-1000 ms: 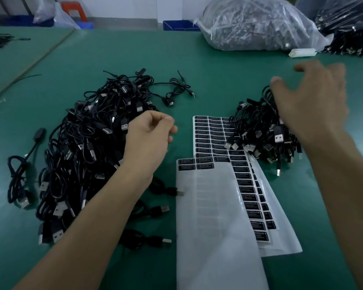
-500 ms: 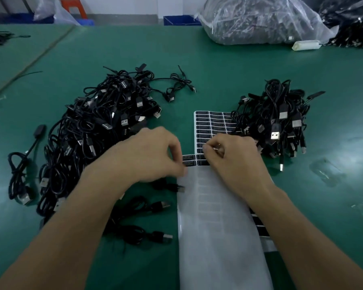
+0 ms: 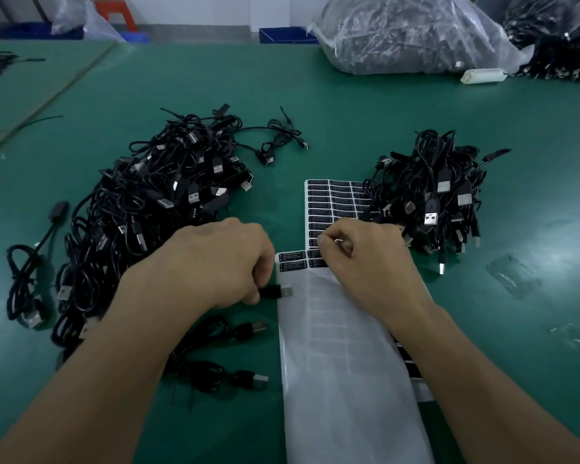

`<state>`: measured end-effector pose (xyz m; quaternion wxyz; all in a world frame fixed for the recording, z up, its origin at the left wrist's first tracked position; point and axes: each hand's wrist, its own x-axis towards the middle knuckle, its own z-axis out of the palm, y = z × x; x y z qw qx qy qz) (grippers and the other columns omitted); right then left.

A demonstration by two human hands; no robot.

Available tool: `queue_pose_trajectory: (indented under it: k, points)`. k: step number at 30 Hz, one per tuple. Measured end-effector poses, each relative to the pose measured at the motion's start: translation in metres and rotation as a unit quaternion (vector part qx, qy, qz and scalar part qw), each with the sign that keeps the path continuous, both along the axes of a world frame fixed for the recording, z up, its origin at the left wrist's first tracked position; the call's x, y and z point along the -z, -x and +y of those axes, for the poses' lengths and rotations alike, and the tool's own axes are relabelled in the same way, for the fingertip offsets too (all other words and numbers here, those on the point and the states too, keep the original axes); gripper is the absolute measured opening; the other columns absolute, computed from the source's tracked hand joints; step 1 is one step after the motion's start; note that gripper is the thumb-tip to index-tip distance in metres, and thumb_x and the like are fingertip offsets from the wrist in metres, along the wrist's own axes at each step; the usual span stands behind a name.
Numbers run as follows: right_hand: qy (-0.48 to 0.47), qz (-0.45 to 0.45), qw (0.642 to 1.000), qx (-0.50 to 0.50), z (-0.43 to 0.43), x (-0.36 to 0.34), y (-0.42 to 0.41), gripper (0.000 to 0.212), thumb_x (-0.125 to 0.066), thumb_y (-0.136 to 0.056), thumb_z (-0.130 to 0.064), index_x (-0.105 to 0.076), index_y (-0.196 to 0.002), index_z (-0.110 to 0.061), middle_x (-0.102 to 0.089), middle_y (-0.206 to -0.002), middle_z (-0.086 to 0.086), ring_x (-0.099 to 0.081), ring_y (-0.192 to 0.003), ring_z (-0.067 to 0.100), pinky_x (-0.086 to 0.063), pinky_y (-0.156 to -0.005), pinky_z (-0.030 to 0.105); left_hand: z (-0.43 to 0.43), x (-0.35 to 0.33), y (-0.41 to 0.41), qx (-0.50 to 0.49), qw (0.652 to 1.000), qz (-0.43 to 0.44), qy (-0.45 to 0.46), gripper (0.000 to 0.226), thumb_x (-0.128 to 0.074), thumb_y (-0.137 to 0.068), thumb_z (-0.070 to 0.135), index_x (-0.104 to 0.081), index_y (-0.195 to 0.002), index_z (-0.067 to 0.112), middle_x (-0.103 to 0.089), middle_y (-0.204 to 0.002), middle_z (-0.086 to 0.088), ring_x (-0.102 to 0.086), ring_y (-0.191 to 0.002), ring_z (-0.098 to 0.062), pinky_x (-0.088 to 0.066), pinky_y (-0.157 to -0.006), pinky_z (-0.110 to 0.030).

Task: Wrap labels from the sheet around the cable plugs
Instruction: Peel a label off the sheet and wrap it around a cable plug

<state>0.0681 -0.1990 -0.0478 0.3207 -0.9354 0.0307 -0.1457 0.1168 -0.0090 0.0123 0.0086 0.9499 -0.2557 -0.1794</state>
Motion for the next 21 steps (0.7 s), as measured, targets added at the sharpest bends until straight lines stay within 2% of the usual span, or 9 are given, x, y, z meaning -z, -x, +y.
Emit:
queue_pose_trajectory:
  k: [4,6,8,10,12,14,16,19,21]
  points:
    - [0.007,-0.004,1.0,0.001,0.0,0.0,0.001,0.018,-0.059,-0.098,-0.024,-0.072,-0.088,-0.018,-0.051,-0.051,-0.013,-0.046,-0.05,0.011,-0.051,-0.061,0.04,0.0,0.0,-0.002,0.028,0.999,-0.025,0.018,0.015,-0.069,-0.092,0.037,-0.056,-0.088,0.032,-0.056,-0.09,0.016,-0.05,-0.086,-0.003,-0.031,-0.061,-0.025]
    - [0.011,-0.008,1.0,0.002,0.0,-0.001,0.001,0.018,-0.058,-0.098,-0.026,-0.072,-0.089,-0.019,-0.055,-0.056,-0.012,-0.051,-0.054,0.012,-0.051,-0.063,0.04,-0.001,-0.002,-0.003,0.003,0.995,-0.073,0.07,0.015,-0.06,-0.097,0.04,-0.049,-0.089,0.033,-0.057,-0.089,0.012,-0.052,-0.08,-0.006,-0.032,-0.059,-0.027]
    - [0.016,-0.002,1.0,0.005,0.001,-0.002,0.001,0.019,-0.057,-0.098,-0.026,-0.073,-0.091,-0.02,-0.063,-0.063,-0.008,-0.058,-0.061,0.015,-0.052,-0.065,0.04,-0.004,-0.004,-0.002,-0.028,0.978,-0.134,0.16,0.014,-0.054,-0.1,0.039,-0.045,-0.091,0.034,-0.062,-0.087,0.008,-0.058,-0.075,-0.014,-0.04,-0.063,-0.033]
    - [0.011,-0.001,1.0,0.004,0.001,-0.002,0.001,0.019,-0.057,-0.098,-0.025,-0.073,-0.09,-0.02,-0.065,-0.062,-0.007,-0.059,-0.06,0.015,-0.052,-0.064,0.039,-0.006,-0.006,-0.002,-0.036,0.936,-0.197,0.29,0.011,-0.053,-0.102,0.034,-0.045,-0.094,0.034,-0.065,-0.087,0.008,-0.063,-0.077,-0.021,-0.052,-0.072,-0.043]
    - [0.0,-0.006,1.0,0.002,0.0,-0.002,0.001,0.018,-0.059,-0.098,-0.025,-0.073,-0.089,-0.02,-0.059,-0.054,-0.01,-0.053,-0.051,0.009,-0.05,-0.059,0.035,-0.008,-0.007,-0.001,-0.022,0.869,-0.255,0.424,0.01,-0.056,-0.101,0.026,-0.047,-0.098,0.03,-0.065,-0.085,0.009,-0.065,-0.079,-0.022,-0.056,-0.073,-0.049]
    - [-0.003,-0.009,1.0,0.003,0.0,0.0,0.0,0.014,-0.061,-0.097,-0.026,-0.072,-0.09,-0.021,-0.045,-0.043,-0.011,-0.041,-0.042,0.009,-0.043,-0.054,0.031,-0.011,-0.01,0.001,-0.004,0.81,-0.292,0.509,0.007,-0.059,-0.1,0.021,-0.053,-0.102,0.021,-0.063,-0.084,0.015,-0.065,-0.08,-0.011,-0.056,-0.073,-0.042]
    - [0.004,-0.014,1.0,0.003,-0.001,0.001,0.0,0.012,-0.063,-0.095,-0.029,-0.072,-0.096,-0.021,-0.037,-0.04,-0.01,-0.034,-0.041,0.008,-0.042,-0.054,0.032,-0.016,-0.012,0.004,0.02,0.768,-0.305,0.563,0.006,-0.06,-0.099,0.016,-0.056,-0.103,0.014,-0.062,-0.086,0.021,-0.065,-0.082,-0.003,-0.056,-0.073,-0.028]
    - [0.016,-0.045,0.999,0.008,0.001,0.002,0.001,0.019,-0.067,-0.092,-0.035,-0.072,-0.104,-0.022,-0.036,-0.045,-0.012,-0.035,-0.046,0.004,-0.043,-0.059,0.031,-0.024,-0.016,0.01,0.058,0.724,-0.251,0.64,0.013,-0.059,-0.1,0.011,-0.05,-0.102,0.02,-0.064,-0.092,0.005,-0.07,-0.084,-0.017,-0.059,-0.07,-0.035]
    - [0.009,-0.057,0.998,0.004,0.002,-0.002,0.002,0.029,-0.065,-0.09,-0.045,-0.072,-0.11,-0.025,-0.039,-0.051,-0.013,-0.041,-0.052,0.002,-0.045,-0.061,0.031,-0.026,-0.018,0.012,0.049,0.689,-0.181,0.7,0.02,-0.055,-0.101,0.005,-0.045,-0.101,0.022,-0.063,-0.095,-0.007,-0.071,-0.085,-0.024,-0.059,-0.068,-0.03]
